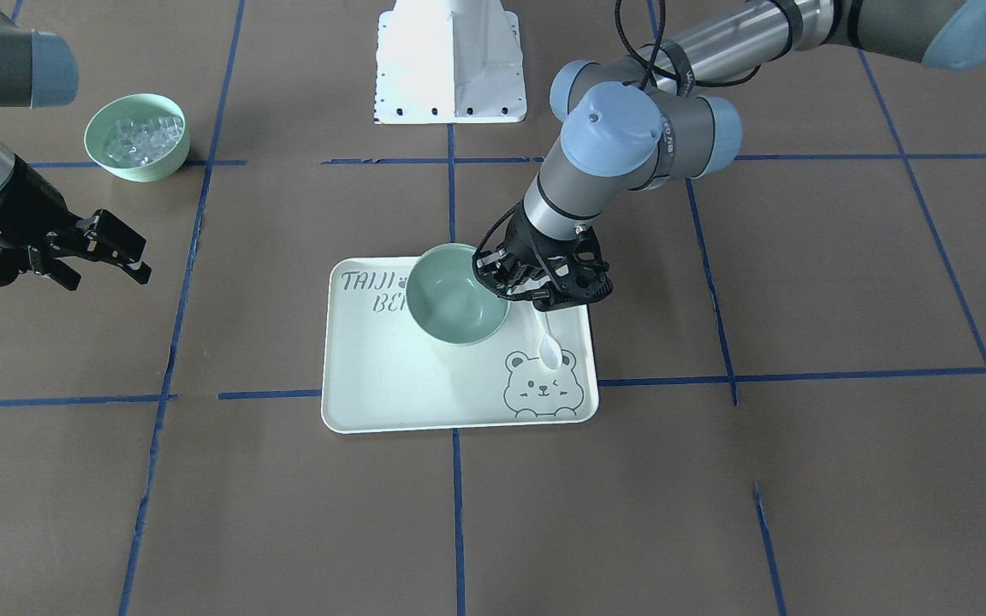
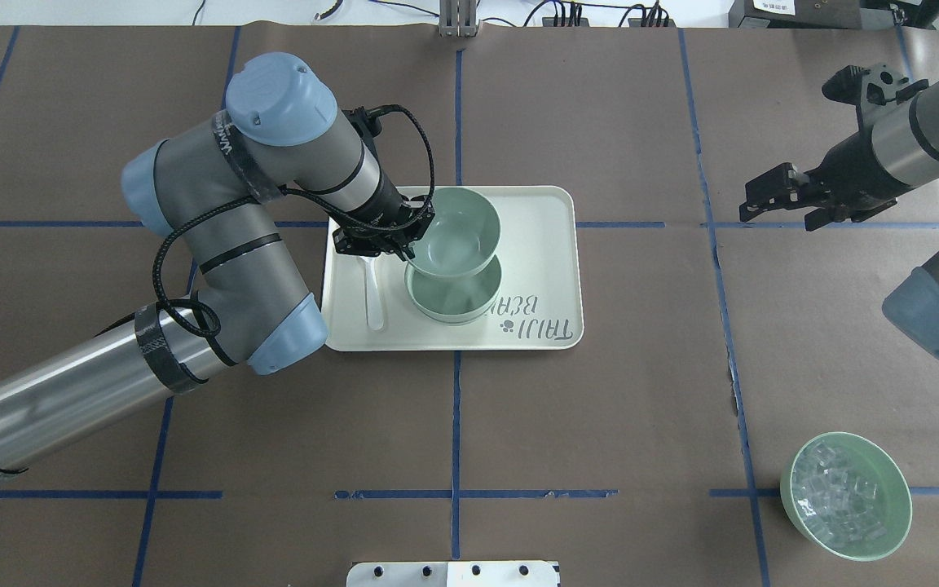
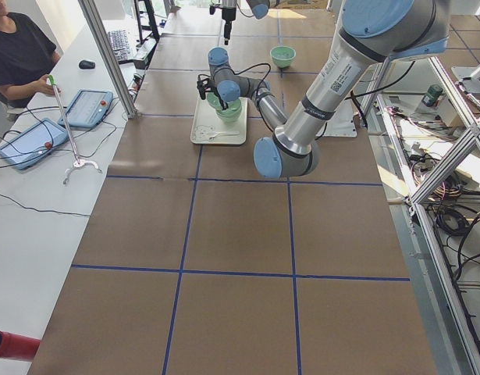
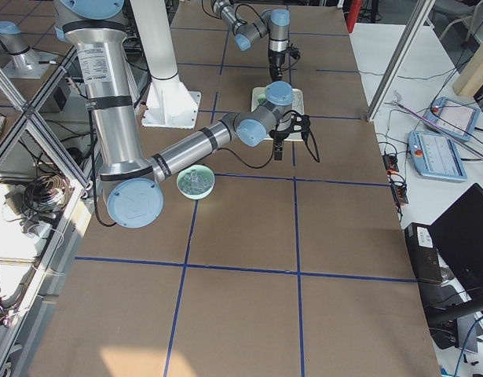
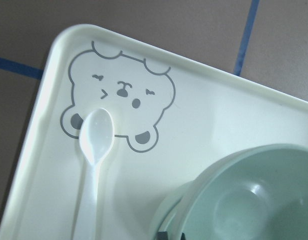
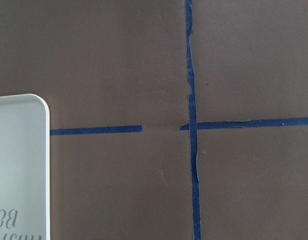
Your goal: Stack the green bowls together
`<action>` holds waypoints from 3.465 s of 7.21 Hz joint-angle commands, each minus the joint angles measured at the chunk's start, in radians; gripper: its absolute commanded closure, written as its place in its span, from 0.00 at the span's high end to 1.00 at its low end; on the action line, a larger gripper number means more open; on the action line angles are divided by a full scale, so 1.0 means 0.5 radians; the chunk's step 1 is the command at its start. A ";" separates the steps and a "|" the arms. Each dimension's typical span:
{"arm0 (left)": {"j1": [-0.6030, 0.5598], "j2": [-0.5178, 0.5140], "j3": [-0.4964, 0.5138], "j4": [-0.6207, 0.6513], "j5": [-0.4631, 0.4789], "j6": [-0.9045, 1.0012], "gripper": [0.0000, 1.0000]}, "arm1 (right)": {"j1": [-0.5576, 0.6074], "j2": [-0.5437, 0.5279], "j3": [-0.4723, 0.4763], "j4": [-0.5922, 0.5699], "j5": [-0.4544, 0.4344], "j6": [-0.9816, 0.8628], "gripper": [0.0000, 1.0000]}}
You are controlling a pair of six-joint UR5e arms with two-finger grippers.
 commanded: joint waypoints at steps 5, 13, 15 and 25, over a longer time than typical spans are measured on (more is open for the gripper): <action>0.085 0.011 -0.044 0.040 0.016 -0.003 0.00 | -0.003 0.012 -0.043 0.006 0.013 0.001 1.00; 0.039 0.212 -0.345 0.030 0.105 0.185 1.00 | 0.067 0.006 -0.043 0.000 0.025 -0.002 1.00; -0.269 0.614 -0.721 0.027 0.089 0.791 1.00 | 0.349 -0.013 -0.189 -0.018 0.202 -0.324 1.00; -1.759 1.542 -0.271 0.146 -0.359 3.443 1.00 | 1.059 0.009 -0.813 -0.616 0.289 -2.140 1.00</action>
